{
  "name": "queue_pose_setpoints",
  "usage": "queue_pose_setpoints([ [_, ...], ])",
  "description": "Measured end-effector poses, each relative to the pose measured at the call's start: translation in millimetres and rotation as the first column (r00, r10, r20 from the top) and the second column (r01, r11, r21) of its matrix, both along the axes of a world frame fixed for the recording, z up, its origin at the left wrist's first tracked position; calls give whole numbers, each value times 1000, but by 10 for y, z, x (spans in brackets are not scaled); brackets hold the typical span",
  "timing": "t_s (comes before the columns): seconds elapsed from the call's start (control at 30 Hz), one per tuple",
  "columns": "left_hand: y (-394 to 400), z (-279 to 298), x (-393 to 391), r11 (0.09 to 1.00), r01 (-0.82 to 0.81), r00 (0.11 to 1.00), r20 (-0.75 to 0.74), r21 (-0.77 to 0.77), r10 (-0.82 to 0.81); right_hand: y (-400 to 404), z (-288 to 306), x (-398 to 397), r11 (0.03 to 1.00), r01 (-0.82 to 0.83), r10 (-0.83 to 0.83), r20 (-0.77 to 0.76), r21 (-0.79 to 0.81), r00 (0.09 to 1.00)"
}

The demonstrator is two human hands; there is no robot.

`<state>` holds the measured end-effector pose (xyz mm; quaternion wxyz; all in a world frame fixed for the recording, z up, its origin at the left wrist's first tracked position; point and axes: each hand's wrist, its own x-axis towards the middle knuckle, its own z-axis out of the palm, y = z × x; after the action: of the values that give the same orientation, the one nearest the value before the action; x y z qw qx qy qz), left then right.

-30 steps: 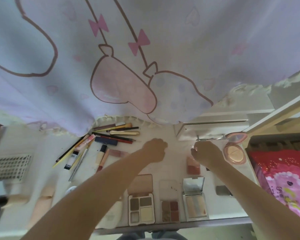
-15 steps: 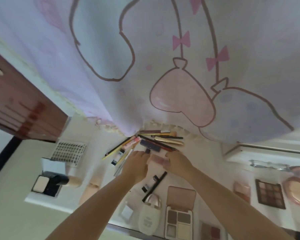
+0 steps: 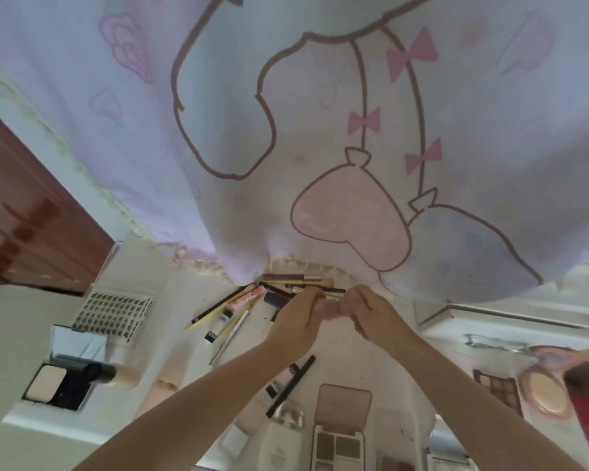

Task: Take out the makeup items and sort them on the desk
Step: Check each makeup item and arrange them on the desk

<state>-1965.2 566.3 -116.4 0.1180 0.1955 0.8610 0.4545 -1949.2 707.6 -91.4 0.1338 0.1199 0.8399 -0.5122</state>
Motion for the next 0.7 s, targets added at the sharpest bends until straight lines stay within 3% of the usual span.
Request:
queue_pose_setpoints([
  [0.1, 187, 243, 34, 992, -103, 976, -184, 74, 115, -18, 245, 57, 962, 254, -262, -76, -100, 962],
  [0.2, 316, 489, 61, 974, -165, 969, -158, 157, 189, 17, 459, 139, 957, 285, -289, -286, -57, 914],
  [0.3, 431, 686, 113, 944, -228, 974, 44, 238, 224, 54, 583, 278, 959, 274, -202, -493, 78, 846],
  [0.43, 480, 845, 155, 902, -336, 889, 408, 271, 209, 205, 594, 382, 966, 111, 71, -654, 233, 754],
  [0.53, 432, 912, 150, 899, -376, 877, 400, 223, 267, 361, 656, 383, 986, -46, 124, -518, 162, 846],
  [0.63, 399, 950, 211, 935, -309, 948, 141, 175, 287, 397, 787, 349, 990, 13, -37, -166, -143, 985],
  [0.7, 387, 974, 269, 956, -253, 966, -13, 151, 258, 379, 845, 346, 984, 23, -28, -23, -176, 999],
])
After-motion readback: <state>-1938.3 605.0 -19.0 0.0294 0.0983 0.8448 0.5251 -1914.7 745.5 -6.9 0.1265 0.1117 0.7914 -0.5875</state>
